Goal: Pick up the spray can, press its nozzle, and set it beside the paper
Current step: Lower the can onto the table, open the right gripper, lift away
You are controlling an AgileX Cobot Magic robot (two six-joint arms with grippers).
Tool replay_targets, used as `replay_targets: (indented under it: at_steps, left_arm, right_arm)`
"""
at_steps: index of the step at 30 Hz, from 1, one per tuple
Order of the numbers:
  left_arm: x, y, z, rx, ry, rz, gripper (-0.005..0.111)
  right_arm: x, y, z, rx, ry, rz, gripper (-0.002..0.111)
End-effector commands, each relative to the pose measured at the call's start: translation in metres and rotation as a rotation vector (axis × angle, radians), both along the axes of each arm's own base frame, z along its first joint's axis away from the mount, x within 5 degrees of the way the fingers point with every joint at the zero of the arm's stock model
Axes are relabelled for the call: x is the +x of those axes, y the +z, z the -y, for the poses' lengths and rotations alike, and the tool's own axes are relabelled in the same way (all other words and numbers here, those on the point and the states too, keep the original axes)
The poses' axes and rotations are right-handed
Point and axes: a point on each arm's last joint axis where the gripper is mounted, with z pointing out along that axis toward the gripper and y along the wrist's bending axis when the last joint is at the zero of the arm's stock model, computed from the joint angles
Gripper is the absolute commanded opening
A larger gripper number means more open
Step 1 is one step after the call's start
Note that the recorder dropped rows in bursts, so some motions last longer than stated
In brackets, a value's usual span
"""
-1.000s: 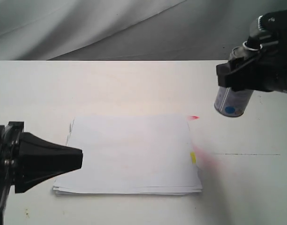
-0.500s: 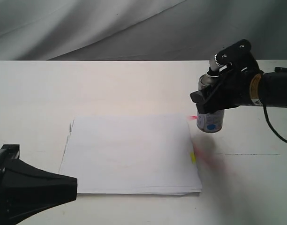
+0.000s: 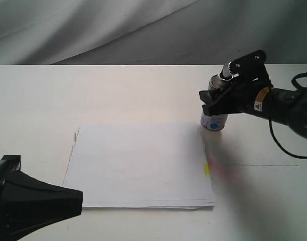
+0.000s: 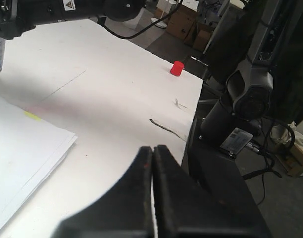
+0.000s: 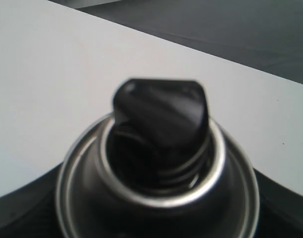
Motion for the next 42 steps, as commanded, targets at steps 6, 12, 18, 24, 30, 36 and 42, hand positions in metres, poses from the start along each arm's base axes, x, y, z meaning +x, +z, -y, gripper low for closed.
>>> replay_targets:
  at_steps: [6, 12, 18, 24, 30, 36, 42]
  left_arm:
    - [-0.002, 0.0, 0.0, -0.009, -0.007, -0.003, 0.0]
    - [-0.002, 0.0, 0.0, -0.009, -0.007, -0.003, 0.0]
    - [-0.002, 0.0, 0.0, -0.009, -0.007, -0.003, 0.0]
    - [-0.002, 0.0, 0.0, -0.009, -0.007, -0.003, 0.0]
    - [-0.002, 0.0, 0.0, -0.009, -0.007, -0.003, 0.0]
    - [-0.002, 0.0, 0.0, -0.009, -0.007, -0.003, 0.0]
    - [-0.002, 0.0, 0.0, -0.009, -0.007, -0.003, 0.0]
  right_arm:
    - [0.003, -0.002, 0.007, 0.023, -0.085, -0.019, 0.0]
    - [0.003, -0.003, 0.007, 0.025, -0.088, -0.035, 0.0]
    - [0.0, -0.008, 0.009, 0.003, -0.106, -0.095, 0.0]
    - [0.0, -0.009, 0.009, 0.006, -0.109, -0.101, 0.0]
    - [0.0, -0.009, 0.009, 0.004, -0.11, -0.105, 0.001]
    - [0.0, -0.009, 0.009, 0.004, -0.11, -0.105, 0.032]
    - [-0.001, -0.008, 0.009, 0.003, -0.111, -0.104, 0.073]
